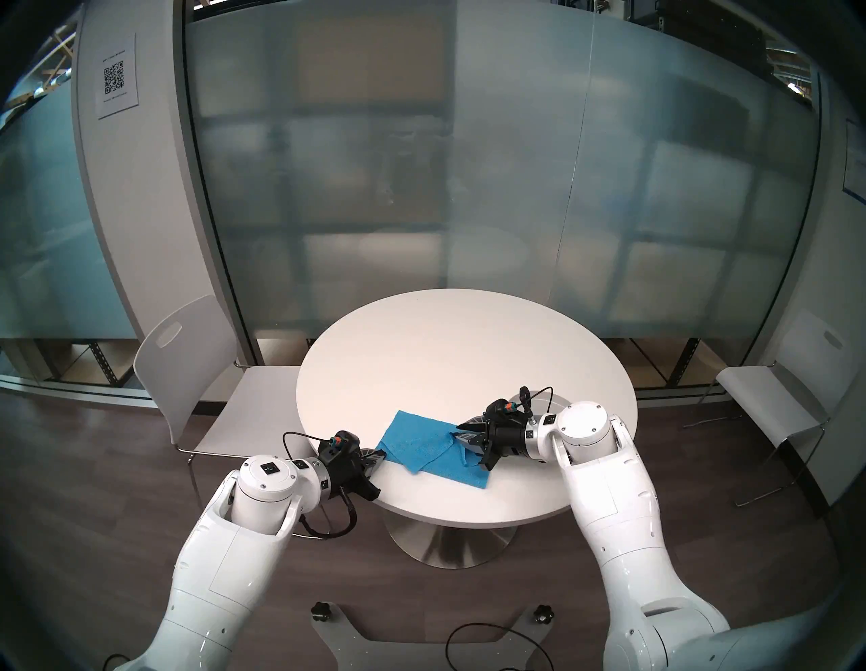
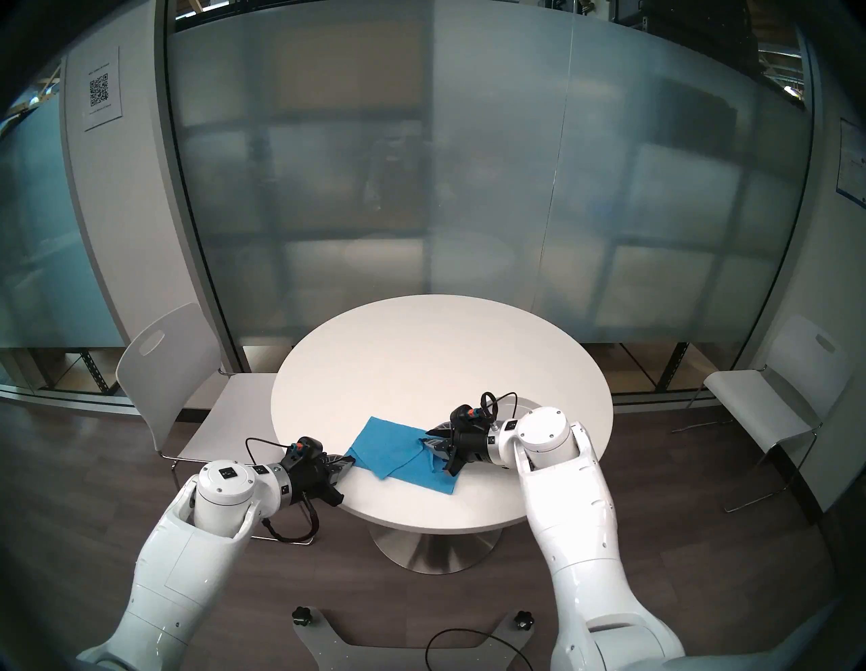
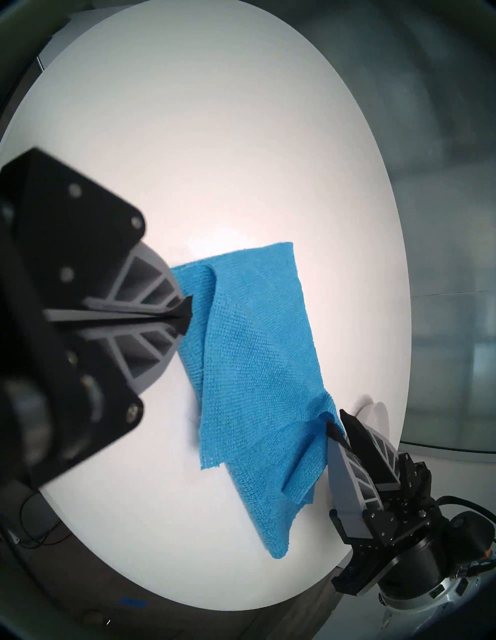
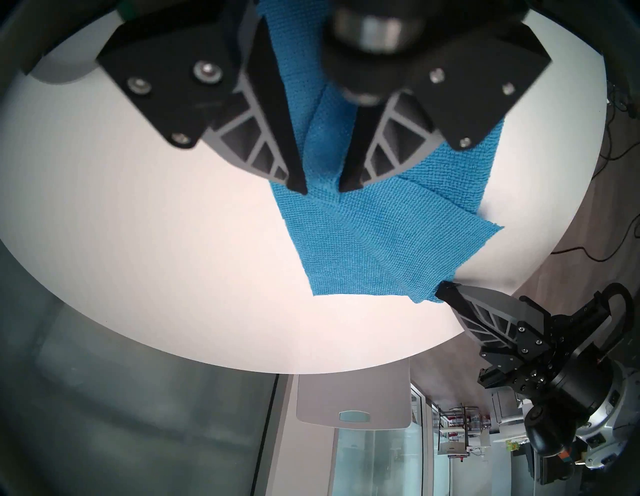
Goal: Fold the napkin in half twice and place it beside the plate
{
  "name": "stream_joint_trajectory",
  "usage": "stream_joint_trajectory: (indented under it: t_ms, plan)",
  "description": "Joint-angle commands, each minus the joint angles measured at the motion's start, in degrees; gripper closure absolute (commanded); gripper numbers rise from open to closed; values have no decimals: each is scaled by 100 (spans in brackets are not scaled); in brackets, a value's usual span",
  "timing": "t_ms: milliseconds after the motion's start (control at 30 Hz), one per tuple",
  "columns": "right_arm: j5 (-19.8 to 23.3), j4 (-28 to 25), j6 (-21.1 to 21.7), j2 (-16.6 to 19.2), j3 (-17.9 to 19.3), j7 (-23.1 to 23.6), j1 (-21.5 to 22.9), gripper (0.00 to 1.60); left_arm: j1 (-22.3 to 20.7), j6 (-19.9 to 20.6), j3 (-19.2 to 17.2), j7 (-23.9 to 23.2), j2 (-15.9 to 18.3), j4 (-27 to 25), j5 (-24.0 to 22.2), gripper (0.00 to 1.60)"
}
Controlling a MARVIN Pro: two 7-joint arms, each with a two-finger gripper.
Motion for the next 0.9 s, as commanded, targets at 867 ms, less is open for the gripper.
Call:
stream_joint_trajectory:
  t_ms: [867]
  plan:
    - [-5, 35, -23, 148, 281, -131, 340, 67, 91, -18, 10, -9, 74, -103, 40, 155]
